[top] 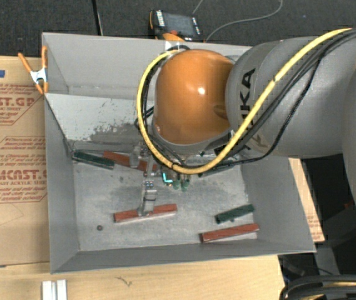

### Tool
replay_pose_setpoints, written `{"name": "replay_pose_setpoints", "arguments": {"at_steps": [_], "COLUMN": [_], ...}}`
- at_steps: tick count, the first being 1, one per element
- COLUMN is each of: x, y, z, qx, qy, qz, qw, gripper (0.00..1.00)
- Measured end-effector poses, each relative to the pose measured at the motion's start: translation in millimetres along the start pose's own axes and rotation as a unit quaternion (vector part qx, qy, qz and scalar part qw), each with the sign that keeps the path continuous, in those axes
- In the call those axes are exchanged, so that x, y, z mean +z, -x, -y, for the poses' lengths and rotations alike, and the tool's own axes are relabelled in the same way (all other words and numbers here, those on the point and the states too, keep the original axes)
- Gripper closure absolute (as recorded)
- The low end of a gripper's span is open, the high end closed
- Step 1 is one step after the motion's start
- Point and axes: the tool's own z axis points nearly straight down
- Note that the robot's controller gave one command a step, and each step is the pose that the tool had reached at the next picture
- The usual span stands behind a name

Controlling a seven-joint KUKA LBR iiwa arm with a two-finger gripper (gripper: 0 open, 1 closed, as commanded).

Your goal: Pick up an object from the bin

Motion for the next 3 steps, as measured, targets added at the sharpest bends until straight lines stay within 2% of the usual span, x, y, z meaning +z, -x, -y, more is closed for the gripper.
{"name": "replay_pose_setpoints", "arguments": {"at_steps": [1, 2, 3], "x": [163, 158, -13], "y": [-20.1, -18.3, 9.2], "z": [42, 41, 42], "qx": [0.008, 0.007, -0.011], "qy": [-0.001, 0.001, 0.001], "qz": [0.0, 0.0028, 0.0083], "qw": [1.0, 1.0, 0.9999], "gripper": [0.0, 1.0, 1.0]}}
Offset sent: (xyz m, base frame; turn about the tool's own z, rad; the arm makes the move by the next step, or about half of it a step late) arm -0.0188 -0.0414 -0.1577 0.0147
